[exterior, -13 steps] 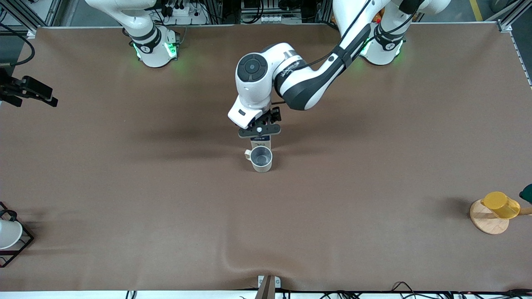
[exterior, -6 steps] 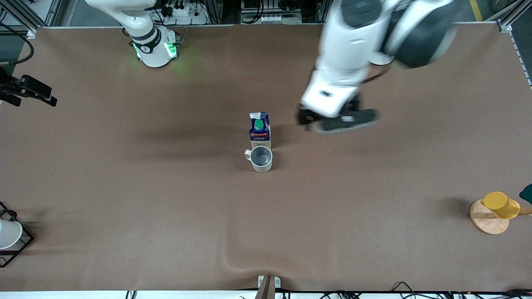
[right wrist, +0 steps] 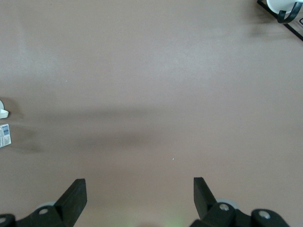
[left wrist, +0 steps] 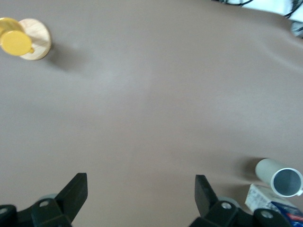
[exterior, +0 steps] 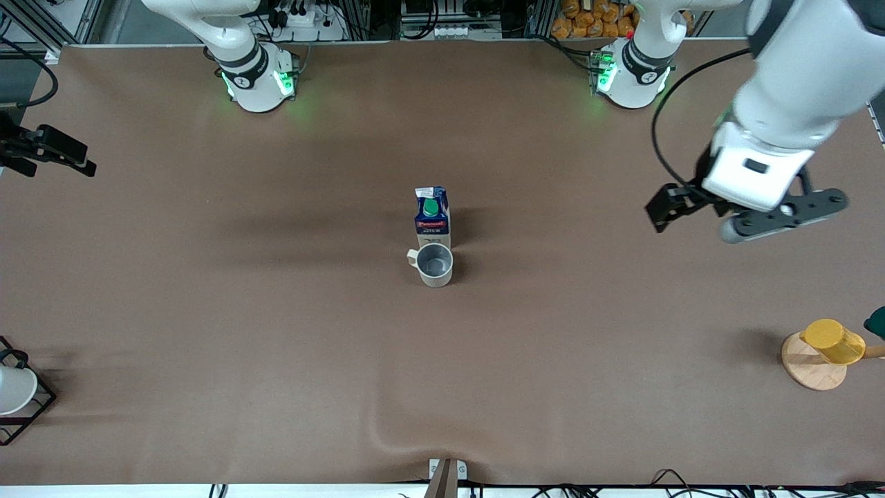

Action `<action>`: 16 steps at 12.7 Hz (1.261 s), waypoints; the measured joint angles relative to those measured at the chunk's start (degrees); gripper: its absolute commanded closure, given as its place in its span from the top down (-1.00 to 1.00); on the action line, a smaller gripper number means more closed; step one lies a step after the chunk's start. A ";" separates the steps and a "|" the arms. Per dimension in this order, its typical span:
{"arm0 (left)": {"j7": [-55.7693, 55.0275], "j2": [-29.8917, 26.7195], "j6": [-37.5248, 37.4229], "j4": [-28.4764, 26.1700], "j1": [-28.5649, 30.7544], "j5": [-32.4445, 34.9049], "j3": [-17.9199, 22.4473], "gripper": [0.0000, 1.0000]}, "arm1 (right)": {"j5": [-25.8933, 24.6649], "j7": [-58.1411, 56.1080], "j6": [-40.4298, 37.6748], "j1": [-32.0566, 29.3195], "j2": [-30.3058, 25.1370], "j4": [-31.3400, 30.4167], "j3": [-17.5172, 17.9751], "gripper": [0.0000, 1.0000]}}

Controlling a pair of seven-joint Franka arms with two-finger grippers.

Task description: Place milk next to cup

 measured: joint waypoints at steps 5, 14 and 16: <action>11.09 -5.85 -0.66 -7.83 2.55 -6.21 8.59 1.00 | 0.00 0.00 -0.01 0.00 0.00 -0.03 0.06 1.00; 18.78 -12.97 1.75 -17.41 2.46 -7.06 10.66 1.00 | 0.00 0.00 -0.02 0.00 0.00 -0.06 0.07 1.00; 18.94 -12.97 1.99 -17.34 1.62 -7.07 10.64 1.00 | 0.00 0.00 -0.02 0.00 0.00 -0.06 0.07 1.00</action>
